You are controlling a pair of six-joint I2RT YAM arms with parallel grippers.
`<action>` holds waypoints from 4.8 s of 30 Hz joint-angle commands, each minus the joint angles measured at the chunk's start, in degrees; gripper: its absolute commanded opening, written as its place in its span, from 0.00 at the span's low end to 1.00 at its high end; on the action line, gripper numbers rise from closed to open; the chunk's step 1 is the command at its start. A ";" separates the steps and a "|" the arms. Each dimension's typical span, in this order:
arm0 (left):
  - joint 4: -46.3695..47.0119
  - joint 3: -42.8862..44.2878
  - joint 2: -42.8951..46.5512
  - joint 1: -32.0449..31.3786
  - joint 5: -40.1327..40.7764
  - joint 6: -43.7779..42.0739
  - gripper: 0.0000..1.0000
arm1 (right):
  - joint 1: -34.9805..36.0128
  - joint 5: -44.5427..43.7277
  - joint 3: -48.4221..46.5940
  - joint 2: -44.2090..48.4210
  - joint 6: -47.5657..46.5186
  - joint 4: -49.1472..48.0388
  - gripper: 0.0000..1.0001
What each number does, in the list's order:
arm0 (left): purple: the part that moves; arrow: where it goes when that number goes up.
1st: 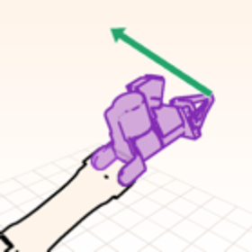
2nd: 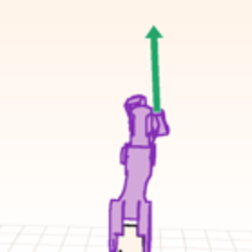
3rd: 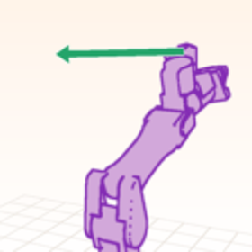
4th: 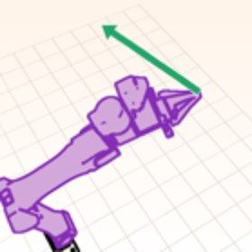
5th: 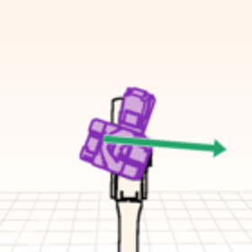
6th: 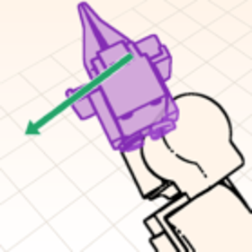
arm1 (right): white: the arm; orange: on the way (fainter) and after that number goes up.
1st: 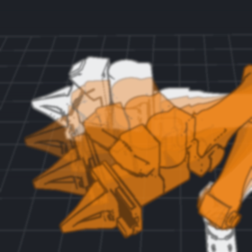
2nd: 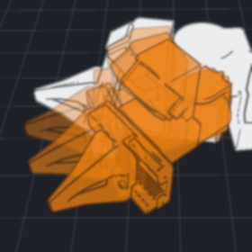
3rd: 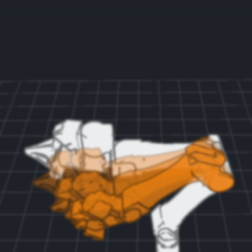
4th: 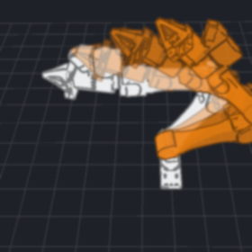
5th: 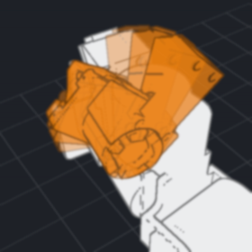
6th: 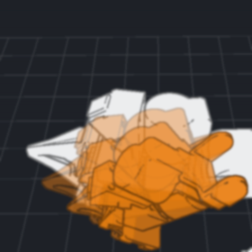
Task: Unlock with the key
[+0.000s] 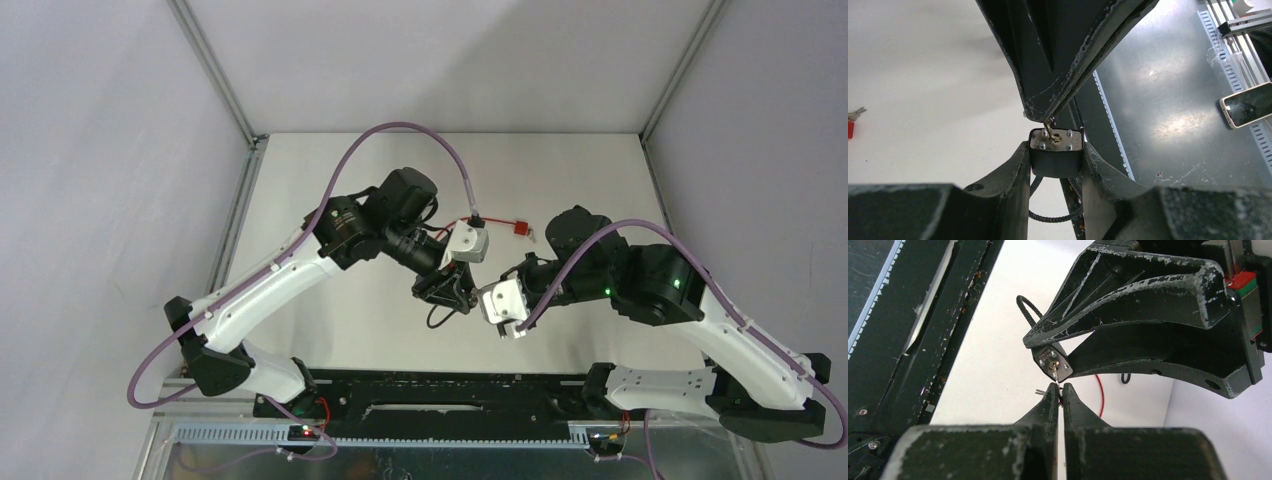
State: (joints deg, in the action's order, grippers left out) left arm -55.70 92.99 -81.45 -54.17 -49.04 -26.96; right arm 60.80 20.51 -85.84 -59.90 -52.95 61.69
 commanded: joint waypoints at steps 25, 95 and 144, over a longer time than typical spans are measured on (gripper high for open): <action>0.66 0.88 -1.90 1.78 -4.16 0.24 0.00 | 11.57 -15.02 2.18 -2.89 -3.19 -2.99 0.00; -5.10 0.94 -0.94 2.13 2.62 -10.34 0.00 | 5.60 -9.32 5.77 -1.78 3.03 -9.41 0.16; 13.58 -3.98 2.70 -1.80 43.78 -6.55 0.00 | -38.57 42.91 22.09 -3.66 57.23 -41.59 0.20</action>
State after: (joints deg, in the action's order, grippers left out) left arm -46.30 90.06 -81.52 -56.31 -10.57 -30.72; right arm 24.38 57.56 -64.07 -64.99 -1.98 22.00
